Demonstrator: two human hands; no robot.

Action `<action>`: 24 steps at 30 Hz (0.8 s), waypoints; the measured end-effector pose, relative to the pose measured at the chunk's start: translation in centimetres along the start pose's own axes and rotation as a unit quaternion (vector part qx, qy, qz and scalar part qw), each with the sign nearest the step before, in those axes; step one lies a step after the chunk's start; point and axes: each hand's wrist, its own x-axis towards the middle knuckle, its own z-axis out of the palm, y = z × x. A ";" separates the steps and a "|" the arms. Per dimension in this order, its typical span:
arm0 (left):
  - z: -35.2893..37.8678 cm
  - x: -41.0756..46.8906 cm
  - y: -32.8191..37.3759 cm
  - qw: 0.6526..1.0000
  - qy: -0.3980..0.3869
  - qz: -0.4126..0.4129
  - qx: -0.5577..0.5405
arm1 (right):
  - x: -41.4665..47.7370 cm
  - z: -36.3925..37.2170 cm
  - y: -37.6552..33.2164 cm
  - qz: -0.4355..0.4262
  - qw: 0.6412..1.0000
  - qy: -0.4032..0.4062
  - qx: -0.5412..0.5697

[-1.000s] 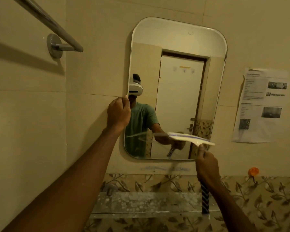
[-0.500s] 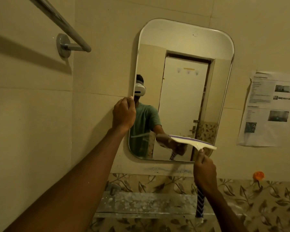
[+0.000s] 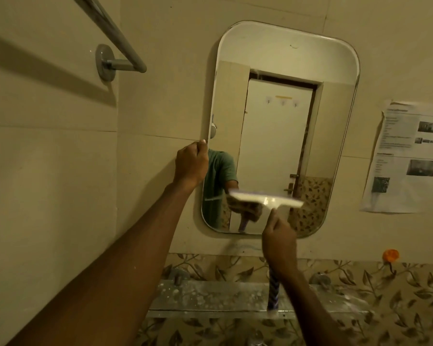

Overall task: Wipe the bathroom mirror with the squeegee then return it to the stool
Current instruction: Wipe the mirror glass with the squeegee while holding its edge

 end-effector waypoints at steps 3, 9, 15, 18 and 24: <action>0.0 -0.2 0.0 1.000 -0.004 -0.003 -0.001 | -3.3 1.5 1.8 0.048 0.998 -0.015 -0.026; 0.0 -0.4 -0.4 1.000 0.000 -0.005 0.014 | 1.7 -0.2 -4.7 -0.050 0.998 0.037 0.000; -0.2 -0.4 -0.5 1.000 -0.011 -0.012 -0.004 | -1.6 2.6 -2.5 -0.021 0.999 -0.015 -0.033; -0.3 -0.6 -0.3 1.000 -0.013 -0.014 -0.010 | -4.2 3.3 0.1 0.008 0.998 -0.035 -0.055; -0.4 -0.9 0.0 0.999 -0.027 -0.023 -0.012 | -2.8 2.3 -1.5 -0.168 0.960 -0.081 -0.207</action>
